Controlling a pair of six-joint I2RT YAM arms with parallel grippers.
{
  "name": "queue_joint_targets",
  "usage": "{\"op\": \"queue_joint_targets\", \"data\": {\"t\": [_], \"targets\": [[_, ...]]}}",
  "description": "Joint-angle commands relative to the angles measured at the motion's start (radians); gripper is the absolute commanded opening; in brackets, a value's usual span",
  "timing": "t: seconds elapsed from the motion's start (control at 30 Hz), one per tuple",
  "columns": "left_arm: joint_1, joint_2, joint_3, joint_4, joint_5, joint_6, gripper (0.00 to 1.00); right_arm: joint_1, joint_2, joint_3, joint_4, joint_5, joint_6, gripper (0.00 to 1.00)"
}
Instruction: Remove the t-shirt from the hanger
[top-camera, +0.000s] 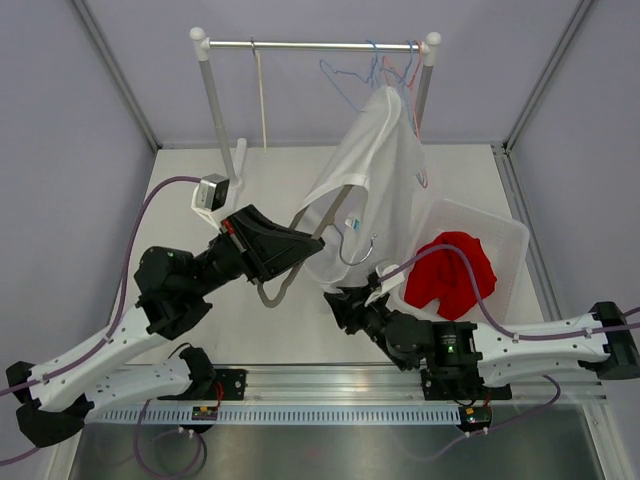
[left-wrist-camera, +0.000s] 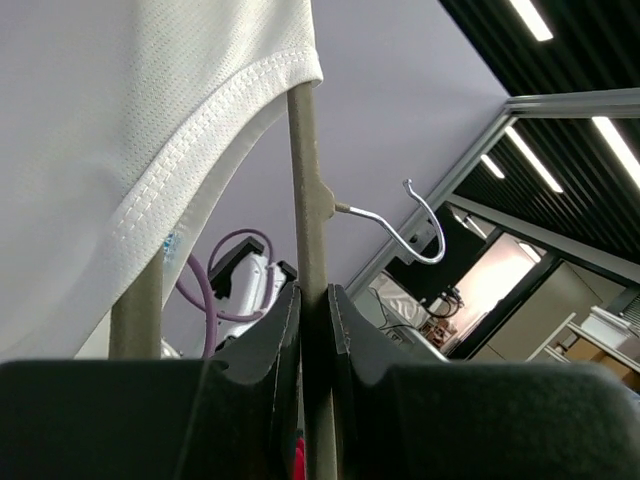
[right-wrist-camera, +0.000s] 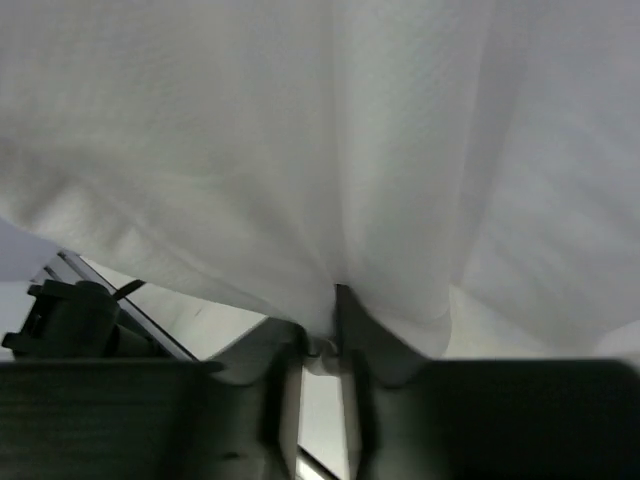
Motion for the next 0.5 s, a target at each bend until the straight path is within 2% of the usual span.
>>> {"op": "queue_joint_targets", "data": {"t": [0.0,0.03,0.07,0.2,0.47], "targets": [[-0.008,-0.045,-0.044,0.136,0.022,-0.002,0.0,0.001,-0.074,0.024,-0.062,0.027,-0.049,0.44],[-0.009,-0.048,-0.056,0.14,0.023,-0.008,0.0,0.001,-0.086,0.032,-0.088,0.013,-0.058,0.58],[-0.011,-0.048,-0.068,0.142,0.026,-0.01,0.0,0.001,-0.111,0.056,-0.108,0.001,-0.084,0.78],[-0.021,-0.05,-0.078,0.137,0.052,-0.003,0.0,-0.007,-0.152,0.135,-0.227,0.014,-0.185,0.99],[-0.049,-0.058,-0.087,0.119,0.089,-0.008,0.0,-0.152,-0.316,0.11,-0.109,-0.05,-0.376,0.99]]}}
